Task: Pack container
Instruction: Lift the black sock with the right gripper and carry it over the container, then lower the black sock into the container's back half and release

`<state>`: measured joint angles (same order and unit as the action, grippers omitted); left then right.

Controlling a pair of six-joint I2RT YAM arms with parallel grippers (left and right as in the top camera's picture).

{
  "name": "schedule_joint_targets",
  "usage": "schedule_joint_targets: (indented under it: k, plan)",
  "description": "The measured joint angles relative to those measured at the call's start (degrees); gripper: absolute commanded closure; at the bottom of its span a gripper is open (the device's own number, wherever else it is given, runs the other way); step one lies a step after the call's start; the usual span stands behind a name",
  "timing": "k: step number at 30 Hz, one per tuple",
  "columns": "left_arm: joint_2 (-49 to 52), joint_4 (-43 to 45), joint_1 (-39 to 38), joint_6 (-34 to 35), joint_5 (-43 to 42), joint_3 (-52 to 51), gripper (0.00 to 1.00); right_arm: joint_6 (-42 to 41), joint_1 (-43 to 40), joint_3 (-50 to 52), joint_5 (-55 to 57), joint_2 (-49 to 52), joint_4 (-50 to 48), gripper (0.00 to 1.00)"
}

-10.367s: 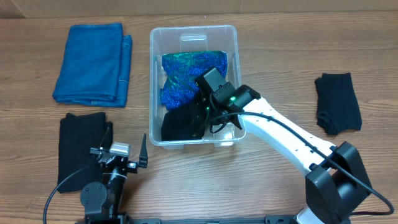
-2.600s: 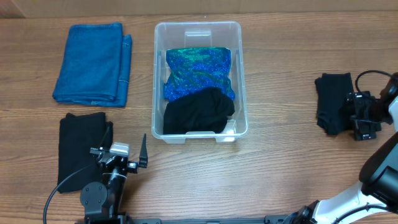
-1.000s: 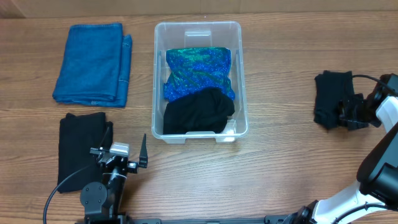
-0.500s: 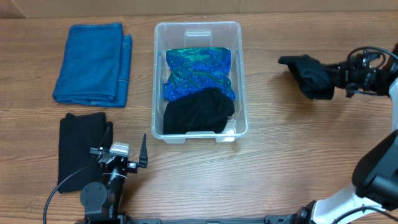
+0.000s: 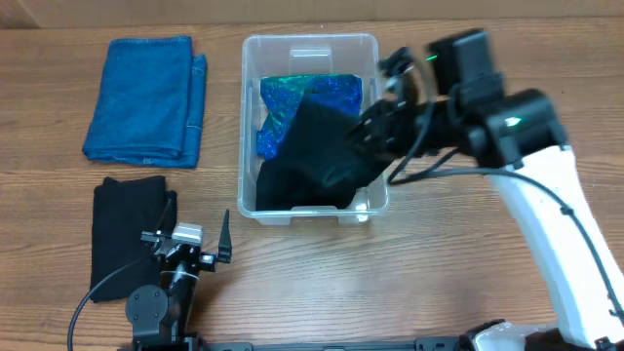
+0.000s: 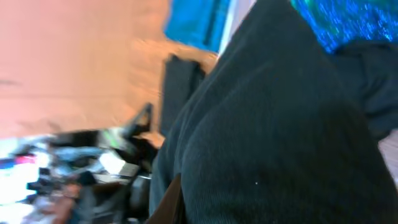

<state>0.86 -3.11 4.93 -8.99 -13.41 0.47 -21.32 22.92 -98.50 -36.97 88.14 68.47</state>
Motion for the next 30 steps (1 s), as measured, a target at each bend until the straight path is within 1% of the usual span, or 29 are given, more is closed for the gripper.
schedule_joint_targets:
  k: [1, 4, 7, 11, 13, 19, 21, 23, 24, 25, 26, 27, 28, 30]
  plan:
    - [0.0, 0.0, 0.0, 0.0, 0.0, 0.0, 0.0, 0.2, 3.7, 0.0, 3.7, 1.4, 0.1, 0.96]
    - [0.0, 0.0, 0.0, 0.0, 0.0, 0.0, 0.0, 1.9, 9.1, 0.0, 8.8, 6.1, 0.1, 0.96]
    - [0.0, 0.0, 0.0, 0.0, 0.0, 0.0, 0.0, 3.6, 10.5, 0.1, 12.6, 11.9, -1.3, 0.96]
    - [0.0, 0.0, 0.0, 0.0, 0.0, 0.0, 0.0, 7.6, 10.5, 0.3, 14.0, 15.4, -4.8, 0.96]
    - [0.0, 0.0, 0.0, 0.0, 0.0, 0.0, 0.0, 8.4, 10.5, 0.3, 13.6, 15.4, -5.3, 0.96]
    - [0.0, 0.0, 0.0, 0.0, 0.0, 0.0, 0.0, 9.4, 10.5, 0.3, 2.7, 15.4, -5.7, 0.96]
    - [0.0, 0.0, 0.0, 0.0, 0.0, 0.0, 0.0, 9.5, 10.5, 0.3, 1.6, 15.4, -5.5, 0.95]
    - [0.0, 0.0, 0.0, 0.0, 0.0, 0.0, 0.0, 9.6, 10.5, 0.3, 2.9, 15.4, -4.6, 0.93]
    - [0.0, 0.0, 0.0, 0.0, 0.0, 0.0, 0.0, 9.6, 10.5, 0.3, 3.8, 15.4, -4.3, 0.87]
    - [0.0, 0.0, 0.0, 0.0, 0.0, 0.0, 0.0, 9.6, 10.5, 0.3, 4.3, 15.4, -4.3, 0.7]
    - [0.0, 0.0, 0.0, 0.0, 0.0, 0.0, 0.0, 9.4, 10.5, 0.3, 4.6, 15.4, -4.4, 0.45]
    - [0.0, 0.0, 0.0, 0.0, 0.0, 0.0, 0.0, 9.6, 10.5, 0.3, 4.9, 15.4, -4.4, 0.29]
    - [0.0, 0.0, 0.0, 0.0, 0.0, 0.0, 0.0, 9.6, 10.5, 0.3, 5.1, 15.4, -4.4, 0.27]
    - [0.0, 0.0, 0.0, 0.0, 0.0, 0.0, 0.0, 9.7, 10.5, 0.3, 6.3, 15.6, -4.5, 0.24]
